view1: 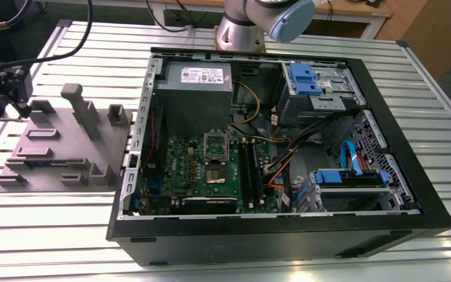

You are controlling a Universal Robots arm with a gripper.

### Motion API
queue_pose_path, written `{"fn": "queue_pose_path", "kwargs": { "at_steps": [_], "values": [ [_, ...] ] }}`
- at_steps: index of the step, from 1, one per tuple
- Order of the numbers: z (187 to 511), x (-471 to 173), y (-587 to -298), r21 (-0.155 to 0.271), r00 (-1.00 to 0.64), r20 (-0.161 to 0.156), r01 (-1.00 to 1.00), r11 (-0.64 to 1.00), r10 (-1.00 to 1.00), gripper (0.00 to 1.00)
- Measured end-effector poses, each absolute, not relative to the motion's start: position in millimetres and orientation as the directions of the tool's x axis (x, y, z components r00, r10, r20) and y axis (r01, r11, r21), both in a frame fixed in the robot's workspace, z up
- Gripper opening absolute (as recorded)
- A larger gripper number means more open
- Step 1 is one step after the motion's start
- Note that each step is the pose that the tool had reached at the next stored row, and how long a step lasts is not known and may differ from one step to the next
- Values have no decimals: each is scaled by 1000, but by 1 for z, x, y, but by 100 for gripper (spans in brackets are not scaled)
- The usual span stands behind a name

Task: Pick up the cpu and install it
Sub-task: 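Pick up the cpu and move it towards the insertion slot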

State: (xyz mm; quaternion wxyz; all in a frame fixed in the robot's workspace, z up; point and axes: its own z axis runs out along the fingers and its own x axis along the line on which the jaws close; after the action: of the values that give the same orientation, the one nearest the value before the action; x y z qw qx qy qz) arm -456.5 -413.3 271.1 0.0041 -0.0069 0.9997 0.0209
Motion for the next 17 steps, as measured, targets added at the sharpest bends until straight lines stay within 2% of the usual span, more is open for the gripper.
{"fn": "queue_pose_path", "kwargs": {
  "at_steps": [17],
  "values": [
    [275, -456, -413, 42, -1000, -9, -14, 999, -14, 47]
  ]
}}
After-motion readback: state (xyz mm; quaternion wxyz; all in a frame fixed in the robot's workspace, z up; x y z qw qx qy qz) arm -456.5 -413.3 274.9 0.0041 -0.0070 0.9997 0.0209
